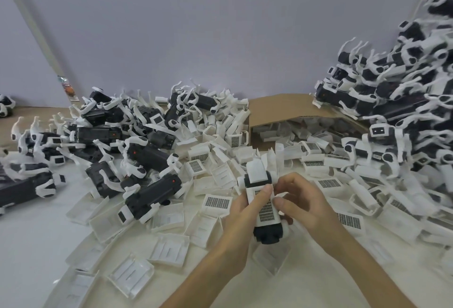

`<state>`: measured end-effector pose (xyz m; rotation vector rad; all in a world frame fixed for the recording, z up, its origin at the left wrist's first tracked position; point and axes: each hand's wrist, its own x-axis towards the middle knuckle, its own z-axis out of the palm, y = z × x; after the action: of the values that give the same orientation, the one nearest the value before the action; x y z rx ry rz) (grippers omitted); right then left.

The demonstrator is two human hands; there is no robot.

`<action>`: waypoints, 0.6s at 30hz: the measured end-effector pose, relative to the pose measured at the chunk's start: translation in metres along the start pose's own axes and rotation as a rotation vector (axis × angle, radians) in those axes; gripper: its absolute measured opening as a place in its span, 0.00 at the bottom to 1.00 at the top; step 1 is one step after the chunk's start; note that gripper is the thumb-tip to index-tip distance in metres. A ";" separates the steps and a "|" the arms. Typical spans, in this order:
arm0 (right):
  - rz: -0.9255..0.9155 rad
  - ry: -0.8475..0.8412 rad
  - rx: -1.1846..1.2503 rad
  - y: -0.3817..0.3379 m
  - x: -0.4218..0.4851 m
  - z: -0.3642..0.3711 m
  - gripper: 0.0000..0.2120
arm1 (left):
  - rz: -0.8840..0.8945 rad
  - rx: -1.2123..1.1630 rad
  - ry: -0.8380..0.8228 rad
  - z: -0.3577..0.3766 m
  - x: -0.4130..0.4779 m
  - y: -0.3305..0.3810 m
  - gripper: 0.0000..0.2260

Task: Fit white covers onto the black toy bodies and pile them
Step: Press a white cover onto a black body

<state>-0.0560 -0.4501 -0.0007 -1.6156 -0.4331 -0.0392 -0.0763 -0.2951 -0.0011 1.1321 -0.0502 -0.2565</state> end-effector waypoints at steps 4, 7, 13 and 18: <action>0.007 0.002 -0.009 0.001 -0.002 -0.002 0.06 | 0.001 0.000 0.002 0.001 -0.001 0.001 0.21; 0.008 -0.003 -0.005 0.001 -0.002 -0.002 0.06 | 0.007 0.010 0.008 0.002 -0.001 0.000 0.21; 0.009 -0.014 -0.012 0.001 -0.001 -0.003 0.05 | 0.034 0.019 -0.010 0.000 0.001 -0.002 0.21; 0.016 -0.009 -0.009 0.000 -0.003 -0.004 0.08 | 0.039 0.028 -0.021 0.001 0.000 -0.002 0.19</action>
<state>-0.0582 -0.4551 -0.0015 -1.6287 -0.4277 -0.0219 -0.0768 -0.2964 -0.0029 1.1554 -0.0951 -0.2334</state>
